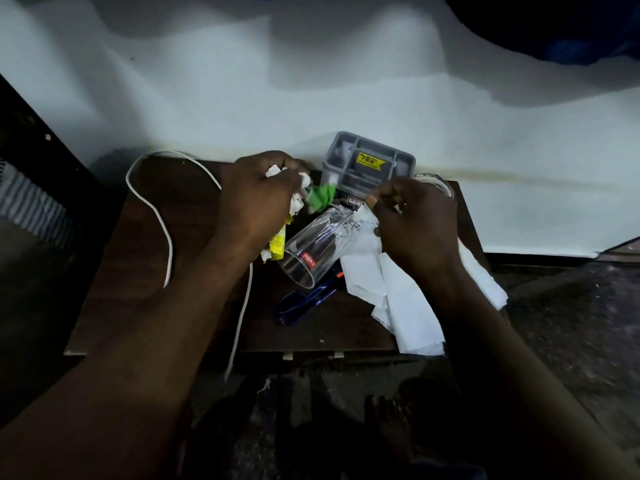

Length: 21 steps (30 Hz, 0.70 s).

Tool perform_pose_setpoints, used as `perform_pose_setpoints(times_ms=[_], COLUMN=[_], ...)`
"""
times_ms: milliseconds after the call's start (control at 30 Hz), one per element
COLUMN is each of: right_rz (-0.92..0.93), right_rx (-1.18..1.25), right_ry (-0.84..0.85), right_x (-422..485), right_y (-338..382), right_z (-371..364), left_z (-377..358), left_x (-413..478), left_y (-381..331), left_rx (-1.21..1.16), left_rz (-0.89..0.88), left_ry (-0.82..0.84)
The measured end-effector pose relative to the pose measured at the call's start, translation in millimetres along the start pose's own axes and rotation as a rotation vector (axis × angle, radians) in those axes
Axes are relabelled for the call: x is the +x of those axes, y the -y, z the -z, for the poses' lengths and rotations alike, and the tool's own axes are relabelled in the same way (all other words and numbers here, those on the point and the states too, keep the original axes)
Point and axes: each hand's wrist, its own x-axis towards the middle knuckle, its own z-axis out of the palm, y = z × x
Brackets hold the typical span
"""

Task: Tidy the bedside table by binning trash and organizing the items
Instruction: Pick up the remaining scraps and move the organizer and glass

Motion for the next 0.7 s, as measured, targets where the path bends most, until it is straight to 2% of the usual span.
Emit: perform_pose_setpoints(times_ms=[200, 400, 567, 700], right_rz=[-0.156, -0.299, -0.442, -0.506], right_rx=[0.28, 0.823, 0.986, 0.986], right_ry=[0.102, 0.442, 0.326, 0.258], right_x=[-3, -19, -29, -43], right_y=[7, 35, 43, 41], right_z=[8, -11, -15, -12], left_z=[-5, -12, -15, -24], left_x=[-11, -15, -20, -39], left_y=[-11, -6, -13, -14], left_rx=[0.002, 0.014, 0.095, 0.318], left_rz=[-0.07, -0.081, -0.105, -0.122], left_ry=[0.039, 0.027, 0.028, 0.06])
